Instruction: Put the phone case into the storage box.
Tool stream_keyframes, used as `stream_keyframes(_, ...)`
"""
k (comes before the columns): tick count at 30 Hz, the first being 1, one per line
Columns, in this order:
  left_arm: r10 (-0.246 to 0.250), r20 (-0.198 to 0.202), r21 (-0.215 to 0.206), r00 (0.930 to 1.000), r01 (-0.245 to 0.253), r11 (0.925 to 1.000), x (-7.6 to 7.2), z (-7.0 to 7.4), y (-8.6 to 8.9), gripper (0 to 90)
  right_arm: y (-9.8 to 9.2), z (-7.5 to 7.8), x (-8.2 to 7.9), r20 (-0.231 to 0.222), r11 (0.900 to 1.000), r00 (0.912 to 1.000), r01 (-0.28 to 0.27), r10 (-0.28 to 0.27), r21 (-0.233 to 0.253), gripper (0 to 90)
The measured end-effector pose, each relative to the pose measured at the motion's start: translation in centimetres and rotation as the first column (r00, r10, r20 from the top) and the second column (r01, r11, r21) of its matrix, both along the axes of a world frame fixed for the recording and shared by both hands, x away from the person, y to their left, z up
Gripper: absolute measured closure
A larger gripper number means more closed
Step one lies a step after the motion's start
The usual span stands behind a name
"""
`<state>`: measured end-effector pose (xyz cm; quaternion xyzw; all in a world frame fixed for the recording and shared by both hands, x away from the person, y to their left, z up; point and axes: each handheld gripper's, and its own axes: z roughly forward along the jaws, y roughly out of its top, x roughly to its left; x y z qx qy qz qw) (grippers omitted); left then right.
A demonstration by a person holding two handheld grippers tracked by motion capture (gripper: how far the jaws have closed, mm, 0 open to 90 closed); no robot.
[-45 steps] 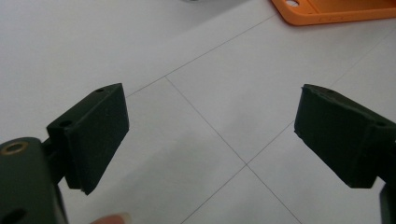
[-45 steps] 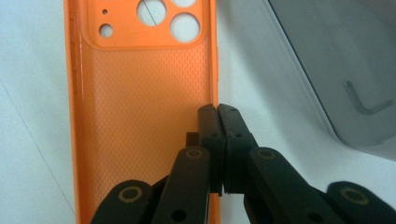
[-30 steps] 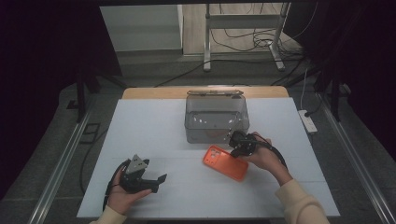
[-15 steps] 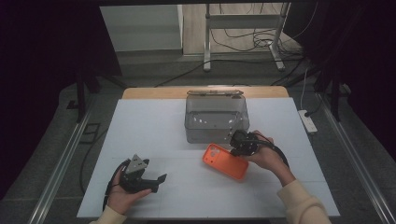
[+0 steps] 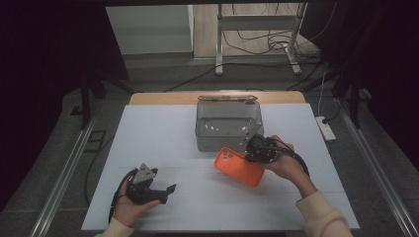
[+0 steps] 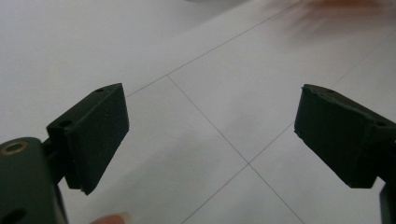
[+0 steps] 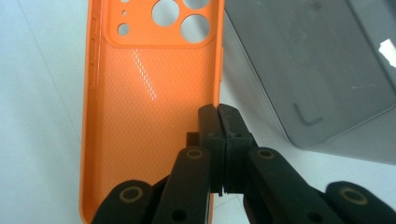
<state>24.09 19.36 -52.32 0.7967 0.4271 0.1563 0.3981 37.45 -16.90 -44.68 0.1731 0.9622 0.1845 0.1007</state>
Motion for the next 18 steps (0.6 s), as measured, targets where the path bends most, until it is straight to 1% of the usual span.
stream_keyframes(7, 0.002, 0.001, -0.001, 1.0000, -0.002, 1.0000, 0.0, 0.0, 0.0, 10.3, -0.2, 0.9, -0.4, 0.011, 1.000, 0.9999, -0.001, 0.001, 0.022, 89.0)
stream_keyframes(16, 0.004, 0.000, -0.003, 1.0000, -0.004, 1.0000, 0.0, 0.0, 0.1, 10.3, -0.5, 2.2, -0.9, 0.042, 0.999, 0.9991, 0.000, -0.002, 0.042, 89.0)
stream_keyframes(18, 0.005, 0.000, -0.003, 1.0000, -0.005, 1.0000, 0.0, 0.0, 0.1, 10.3, -0.5, 2.4, -1.0, 0.036, 0.999, 0.9993, -0.005, 0.004, 0.044, 89.0)
